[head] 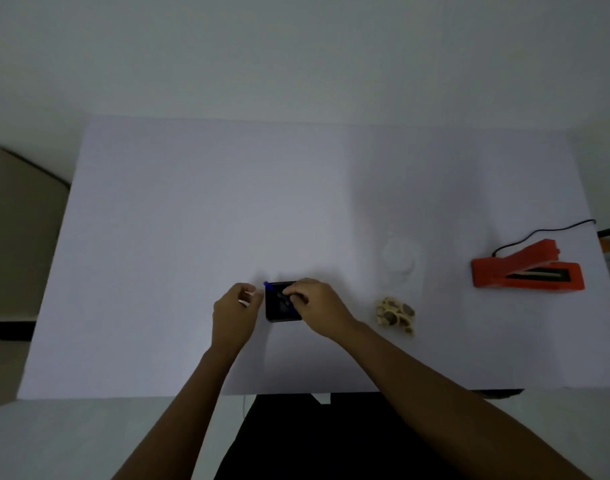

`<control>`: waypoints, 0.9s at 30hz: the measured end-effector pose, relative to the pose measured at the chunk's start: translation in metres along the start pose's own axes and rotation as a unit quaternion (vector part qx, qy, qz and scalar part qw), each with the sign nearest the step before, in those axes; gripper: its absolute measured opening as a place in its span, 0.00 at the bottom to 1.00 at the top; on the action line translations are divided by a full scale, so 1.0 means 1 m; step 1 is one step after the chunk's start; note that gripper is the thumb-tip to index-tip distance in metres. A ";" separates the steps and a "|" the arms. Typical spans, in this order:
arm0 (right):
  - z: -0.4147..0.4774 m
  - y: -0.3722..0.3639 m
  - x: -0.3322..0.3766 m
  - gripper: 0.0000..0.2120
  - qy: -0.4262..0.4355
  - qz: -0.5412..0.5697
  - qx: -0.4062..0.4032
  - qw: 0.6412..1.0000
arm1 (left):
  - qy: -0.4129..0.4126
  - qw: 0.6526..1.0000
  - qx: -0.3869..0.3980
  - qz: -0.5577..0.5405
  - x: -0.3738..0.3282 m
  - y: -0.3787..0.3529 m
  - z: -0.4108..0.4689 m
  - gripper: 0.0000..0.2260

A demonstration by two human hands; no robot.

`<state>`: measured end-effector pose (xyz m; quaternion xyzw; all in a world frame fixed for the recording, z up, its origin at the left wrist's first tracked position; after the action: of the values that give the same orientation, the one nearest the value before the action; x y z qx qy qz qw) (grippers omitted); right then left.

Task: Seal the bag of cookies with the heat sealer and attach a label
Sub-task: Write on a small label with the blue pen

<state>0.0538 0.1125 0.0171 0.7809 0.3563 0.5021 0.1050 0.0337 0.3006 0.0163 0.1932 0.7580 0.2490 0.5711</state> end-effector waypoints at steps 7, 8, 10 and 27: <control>0.021 -0.025 0.025 0.13 -0.112 -0.175 0.121 0.971 | -0.041 0.990 0.134 0.028 0.020 -0.015 0.005 0.08; 0.023 -0.028 0.028 0.12 -0.129 -0.184 0.139 0.964 | -0.046 0.989 0.138 0.030 0.020 -0.016 0.006 0.08; 0.026 -0.031 0.031 0.12 -0.148 -0.203 0.150 0.956 | -0.063 0.987 0.142 0.036 0.017 -0.017 0.008 0.08; -0.015 0.036 0.019 0.12 -0.170 0.565 -0.007 0.808 | -0.072 0.989 0.082 0.098 0.020 0.026 0.052 0.14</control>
<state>0.0619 0.0958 0.0561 0.9165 -0.1748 0.3345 -0.1325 0.0786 0.3409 0.0044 0.3302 0.7102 0.2265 0.5791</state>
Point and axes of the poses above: each hand's wrist, its own z-axis towards the middle knuckle, its own y-axis out of the back of the hand, x = y × z, the point moved 3 cm from there along z, towards the middle knuckle, and after that the axes turned 12 degrees about -y, right-handed, at the moved point
